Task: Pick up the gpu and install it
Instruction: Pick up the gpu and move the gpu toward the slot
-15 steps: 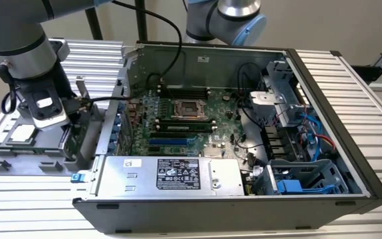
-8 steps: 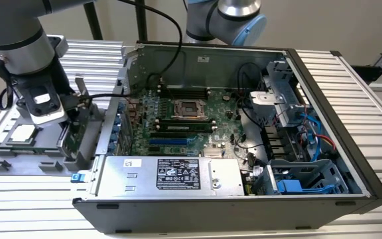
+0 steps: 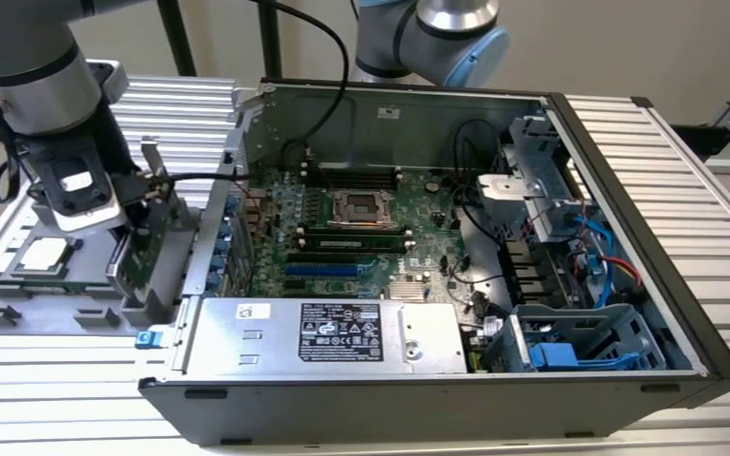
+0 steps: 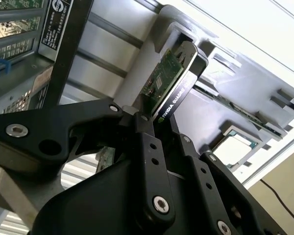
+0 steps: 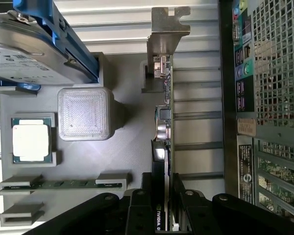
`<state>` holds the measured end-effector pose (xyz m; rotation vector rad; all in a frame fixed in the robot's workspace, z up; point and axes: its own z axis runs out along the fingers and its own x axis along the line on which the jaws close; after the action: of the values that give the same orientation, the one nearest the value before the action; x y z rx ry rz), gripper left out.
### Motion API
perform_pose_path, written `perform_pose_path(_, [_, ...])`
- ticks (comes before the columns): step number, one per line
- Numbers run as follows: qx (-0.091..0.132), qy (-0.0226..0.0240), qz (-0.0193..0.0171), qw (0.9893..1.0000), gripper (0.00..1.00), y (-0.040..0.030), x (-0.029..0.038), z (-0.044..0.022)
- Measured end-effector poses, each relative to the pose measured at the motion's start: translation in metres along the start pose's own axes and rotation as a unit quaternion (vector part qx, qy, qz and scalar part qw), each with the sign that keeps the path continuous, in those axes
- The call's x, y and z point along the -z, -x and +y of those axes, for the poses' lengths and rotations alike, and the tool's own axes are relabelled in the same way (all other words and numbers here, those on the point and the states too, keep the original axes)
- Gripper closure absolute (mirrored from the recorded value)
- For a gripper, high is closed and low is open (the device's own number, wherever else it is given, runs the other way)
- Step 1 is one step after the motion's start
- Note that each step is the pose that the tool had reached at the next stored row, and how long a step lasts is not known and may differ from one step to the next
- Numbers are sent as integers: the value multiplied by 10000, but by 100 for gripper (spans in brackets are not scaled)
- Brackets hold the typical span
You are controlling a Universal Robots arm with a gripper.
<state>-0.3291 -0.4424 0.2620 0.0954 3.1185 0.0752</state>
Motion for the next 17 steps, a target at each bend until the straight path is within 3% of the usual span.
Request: perform_pose_path(17, [18, 0, 1, 10000, 100, 3, 181, 9])
